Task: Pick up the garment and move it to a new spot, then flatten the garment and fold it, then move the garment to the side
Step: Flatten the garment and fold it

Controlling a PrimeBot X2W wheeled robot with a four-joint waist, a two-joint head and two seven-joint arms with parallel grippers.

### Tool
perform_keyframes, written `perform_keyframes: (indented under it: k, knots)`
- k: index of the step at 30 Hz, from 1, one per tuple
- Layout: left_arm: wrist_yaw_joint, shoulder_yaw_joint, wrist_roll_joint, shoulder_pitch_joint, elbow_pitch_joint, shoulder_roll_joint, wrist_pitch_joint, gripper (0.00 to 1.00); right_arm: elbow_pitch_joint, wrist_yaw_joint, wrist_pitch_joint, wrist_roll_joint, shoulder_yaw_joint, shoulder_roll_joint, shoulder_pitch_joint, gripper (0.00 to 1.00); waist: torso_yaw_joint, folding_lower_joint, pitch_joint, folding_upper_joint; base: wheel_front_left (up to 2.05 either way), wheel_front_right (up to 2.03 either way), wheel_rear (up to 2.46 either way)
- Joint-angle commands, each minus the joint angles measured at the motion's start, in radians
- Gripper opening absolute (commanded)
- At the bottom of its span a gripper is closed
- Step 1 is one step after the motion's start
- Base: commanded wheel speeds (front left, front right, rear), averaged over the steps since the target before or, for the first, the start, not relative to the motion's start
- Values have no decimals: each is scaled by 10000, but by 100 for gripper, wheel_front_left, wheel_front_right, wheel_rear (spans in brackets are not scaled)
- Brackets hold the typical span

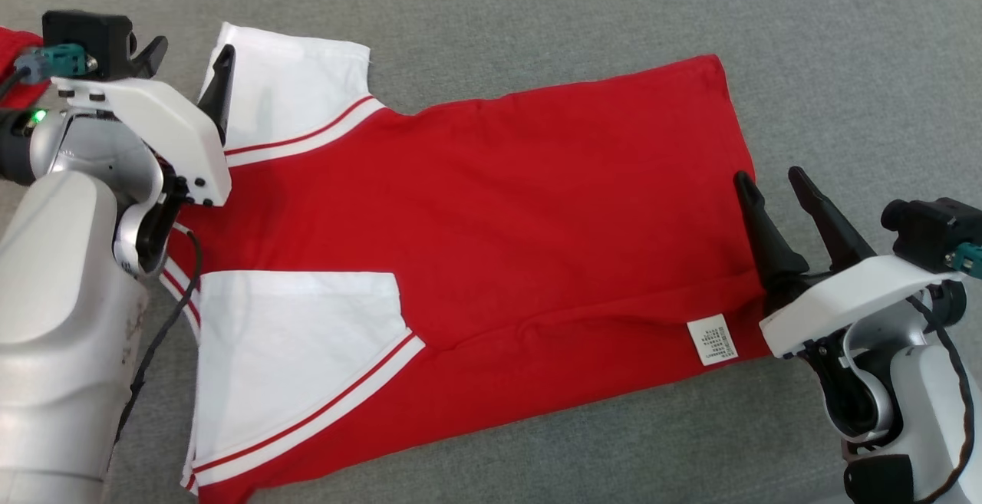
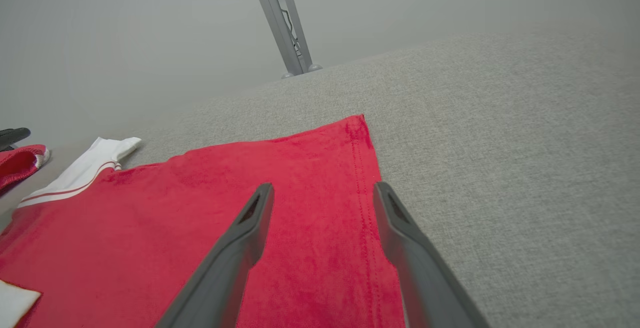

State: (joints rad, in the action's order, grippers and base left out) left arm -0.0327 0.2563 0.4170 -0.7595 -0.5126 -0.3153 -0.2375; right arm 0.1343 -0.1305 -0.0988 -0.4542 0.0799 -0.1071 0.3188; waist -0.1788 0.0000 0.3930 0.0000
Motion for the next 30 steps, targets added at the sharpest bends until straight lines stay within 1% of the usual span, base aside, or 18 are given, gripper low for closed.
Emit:
perform_keyframes:
  k: [1, 3, 8, 15, 18, 19, 20, 21, 22, 23, 25, 30]
  knots:
    - [55, 100, -168, -517, -482, 0, -48, 100, 37, -6, 112, -111, 127, -92, 233, 100, -443, 0, 550, 0, 0, 0, 0]
    - [26, 240, -352, -1070, -1130, -1, -67, 100, 113, -6, 173, -177, 301, -141, 438, 100, -595, 0, 755, 0, 0, 0, 0]
    - [157, 479, -662, -2011, -2615, -59, -222, 100, 286, -6, 347, -405, 668, -280, 797, 100, -914, 0, 1020, 0, 0, 0, 0]
    - [307, 655, -911, -2694, -3988, -205, -151, 100, 457, -6, 584, -591, 951, -414, 1036, 100, -1172, 0, 1079, 0, 0, 0, 0]
    - [138, 781, -936, -2822, -4460, -242, -314, 100, 561, -6, 678, -620, 1029, -430, 1067, 100, -1215, 0, 1067, 0, 0, 0, 0]
    - [71, 820, -944, -2854, -4605, -246, -357, 82, 598, -6, 696, -635, 1060, -433, 1068, 100, -1221, 0, 1058, 0, 0, 0, 0]
    - [22, 848, -933, -2873, -4732, -234, -386, 49, 624, -6, 736, -647, 1084, -439, 1074, 100, -1223, 0, 1043, 0, 0, 0, 0]
    - [-14, 871, -911, -2924, -4839, -209, -364, 34, 660, -6, 769, -647, 1099, -449, 1100, 100, -1218, 0, 1026, 0, 0, 0, 0]
    - [-57, 886, -881, -2966, -4918, -173, -312, 13, 697, -6, 785, -654, 1105, -468, 1141, 100, -1207, 0, 1006, 0, 0, 0, 0]
    - [-84, 888, -841, -2994, -4984, -144, -240, 0, 741, -6, 820, -647, 1120, -489, 1186, 100, -1189, 0, 974, 0, 0, 0, 0]
    - [-124, 877, -783, -3027, -5015, -110, -145, 0, 783, -6, 841, -631, 1129, -521, 1223, 100, -1161, 0, 933, 0, 0, 0, 0]
    - [-407, 855, -544, -3103, -5125, 144, 519, 0, 1141, -6, 760, -411, 1192, -910, 1662, 100, -852, 0, 541, 0, 0, 0, 0]
